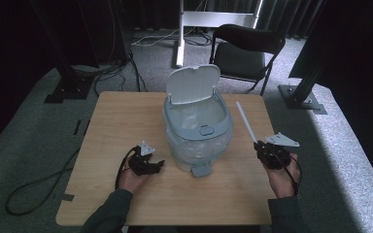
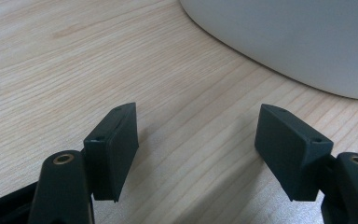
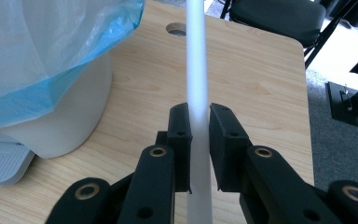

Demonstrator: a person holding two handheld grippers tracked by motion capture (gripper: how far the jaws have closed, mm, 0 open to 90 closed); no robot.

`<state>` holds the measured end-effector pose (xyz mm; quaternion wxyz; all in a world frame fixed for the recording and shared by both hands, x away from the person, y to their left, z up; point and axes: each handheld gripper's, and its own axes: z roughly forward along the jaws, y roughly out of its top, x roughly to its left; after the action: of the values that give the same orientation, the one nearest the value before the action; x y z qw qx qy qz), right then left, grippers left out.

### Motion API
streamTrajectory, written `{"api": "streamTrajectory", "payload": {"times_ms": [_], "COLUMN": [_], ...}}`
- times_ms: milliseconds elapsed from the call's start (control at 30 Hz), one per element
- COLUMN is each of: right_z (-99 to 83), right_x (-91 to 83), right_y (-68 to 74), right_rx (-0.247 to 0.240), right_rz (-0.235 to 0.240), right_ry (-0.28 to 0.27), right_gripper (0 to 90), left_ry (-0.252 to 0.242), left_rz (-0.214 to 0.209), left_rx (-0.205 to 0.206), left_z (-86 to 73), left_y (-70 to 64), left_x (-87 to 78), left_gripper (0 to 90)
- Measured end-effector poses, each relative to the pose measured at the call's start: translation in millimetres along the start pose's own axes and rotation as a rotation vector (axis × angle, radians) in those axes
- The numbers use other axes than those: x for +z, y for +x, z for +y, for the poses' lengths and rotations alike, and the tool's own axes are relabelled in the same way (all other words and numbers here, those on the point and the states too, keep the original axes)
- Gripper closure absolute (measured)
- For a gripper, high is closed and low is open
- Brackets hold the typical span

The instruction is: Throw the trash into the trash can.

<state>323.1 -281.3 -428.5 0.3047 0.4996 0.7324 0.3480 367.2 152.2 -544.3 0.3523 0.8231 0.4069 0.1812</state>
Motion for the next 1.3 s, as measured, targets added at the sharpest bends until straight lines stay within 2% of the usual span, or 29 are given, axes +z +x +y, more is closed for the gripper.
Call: {"api": "streamTrajectory", "payload": {"times_ms": [333, 500, 867, 1100, 1300], "right_z": [5.9, 9.0, 16.1, 20.8, 24.1], "right_x": [-6.9, -10.7, -19.0, -24.5, -29.9], "right_y": [2.8, 3.0, 7.7, 12.4, 16.7], "right_rx": [-0.014, -0.003, -0.025, -0.026, -0.049], "right_rz": [0.011, 0.029, 0.034, 0.075, 0.086], "right_ry": [-0.032, -0.054, -0.087, -0.134, -0.163], "right_gripper": [78.8, 78.8, 78.8, 78.8, 78.8], "left_ry": [-0.003, -0.002, -0.002, -0.002, -0.002], "left_rz": [0.000, 0.000, 0.000, 0.000, 0.000], "left_rx": [-0.003, -0.002, -0.002, -0.002, -0.002], "left_z": [0.0, 0.0, 0.0, 0.0, 0.0], "left_y": [-0.2, -0.1, -0.1, -0.1, -0.1], "left_x": [0.2, 0.1, 0.1, 0.1, 0.1], "left_gripper": [30.2, 30.2, 30.2, 30.2, 30.2]}}
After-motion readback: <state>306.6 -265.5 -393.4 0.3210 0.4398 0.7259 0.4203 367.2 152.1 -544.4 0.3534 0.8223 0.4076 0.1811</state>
